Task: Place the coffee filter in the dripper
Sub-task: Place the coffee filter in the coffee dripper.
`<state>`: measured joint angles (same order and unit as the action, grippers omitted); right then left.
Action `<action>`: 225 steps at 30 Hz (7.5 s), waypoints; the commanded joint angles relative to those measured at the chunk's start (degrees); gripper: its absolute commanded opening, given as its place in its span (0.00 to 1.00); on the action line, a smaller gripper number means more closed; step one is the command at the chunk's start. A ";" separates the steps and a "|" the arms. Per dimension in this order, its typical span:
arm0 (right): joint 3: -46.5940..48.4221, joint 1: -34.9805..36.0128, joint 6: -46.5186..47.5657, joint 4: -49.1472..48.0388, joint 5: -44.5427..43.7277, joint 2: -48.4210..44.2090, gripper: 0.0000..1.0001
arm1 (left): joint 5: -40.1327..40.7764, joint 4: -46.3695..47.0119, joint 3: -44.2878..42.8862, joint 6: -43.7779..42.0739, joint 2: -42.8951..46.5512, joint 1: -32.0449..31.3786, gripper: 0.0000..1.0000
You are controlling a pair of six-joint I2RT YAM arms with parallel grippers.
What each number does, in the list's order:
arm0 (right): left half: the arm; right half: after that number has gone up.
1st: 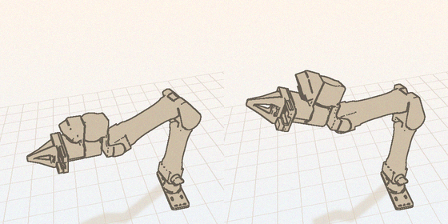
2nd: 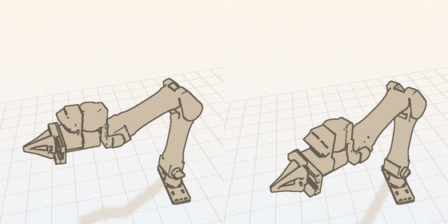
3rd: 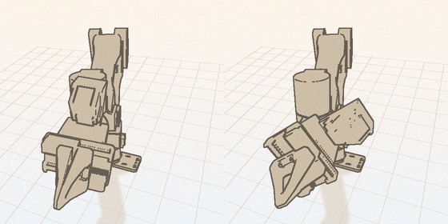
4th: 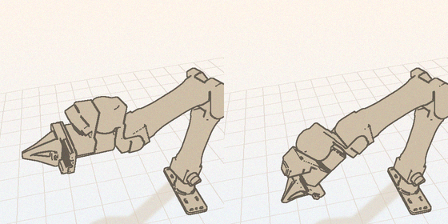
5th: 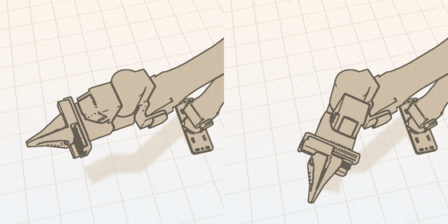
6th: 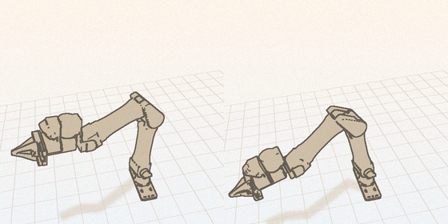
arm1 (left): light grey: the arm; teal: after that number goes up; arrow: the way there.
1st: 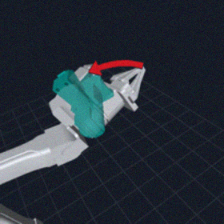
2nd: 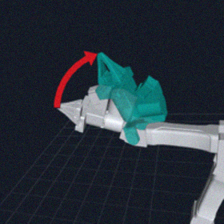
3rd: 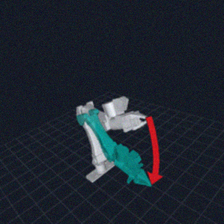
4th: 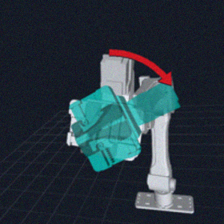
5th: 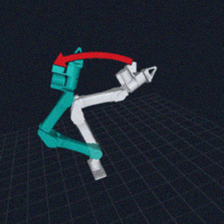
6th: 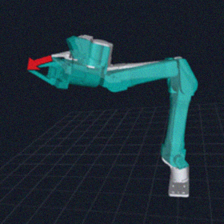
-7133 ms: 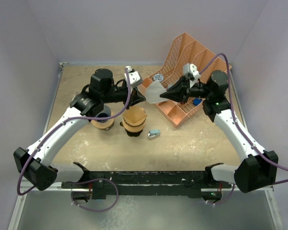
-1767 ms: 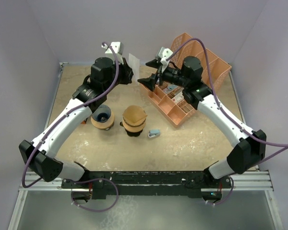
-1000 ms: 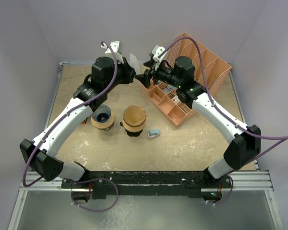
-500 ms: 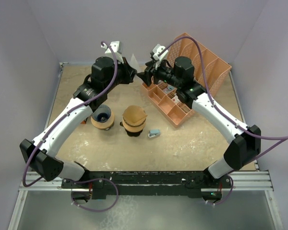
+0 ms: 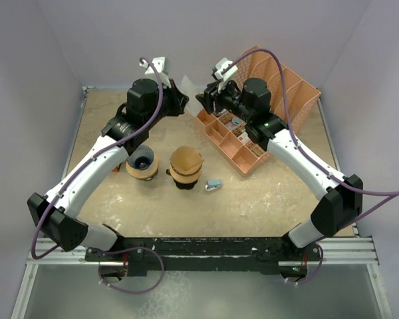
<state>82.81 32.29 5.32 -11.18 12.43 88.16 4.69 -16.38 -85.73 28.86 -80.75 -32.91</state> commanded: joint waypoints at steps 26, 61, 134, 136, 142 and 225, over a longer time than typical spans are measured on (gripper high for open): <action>3.91 1.09 -7.22 -3.75 3.69 0.87 0.00 | 13.83 1.89 -0.04 -4.87 0.31 -0.49 0.22; 0.50 1.89 -8.91 -5.21 5.86 -0.14 0.00 | -0.37 9.14 5.24 -1.07 1.45 4.14 0.63; 17.44 15.10 14.56 24.21 15.31 11.44 0.00 | -17.87 -27.38 -2.45 -26.85 15.63 40.88 0.90; 19.23 16.47 14.75 25.44 15.75 14.02 0.00 | -17.76 -26.73 -1.91 -25.27 15.72 43.02 0.90; 24.47 20.46 15.31 29.55 13.25 20.31 0.00 | -19.17 -25.07 -0.62 -22.32 14.91 47.11 0.91; 31.61 15.02 3.29 26.74 29.95 33.34 0.40 | -45.16 -68.04 4.05 -118.04 11.16 34.47 0.83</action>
<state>111.85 47.48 9.43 16.80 40.07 120.81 -37.30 -82.89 -79.59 -81.41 -68.66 2.90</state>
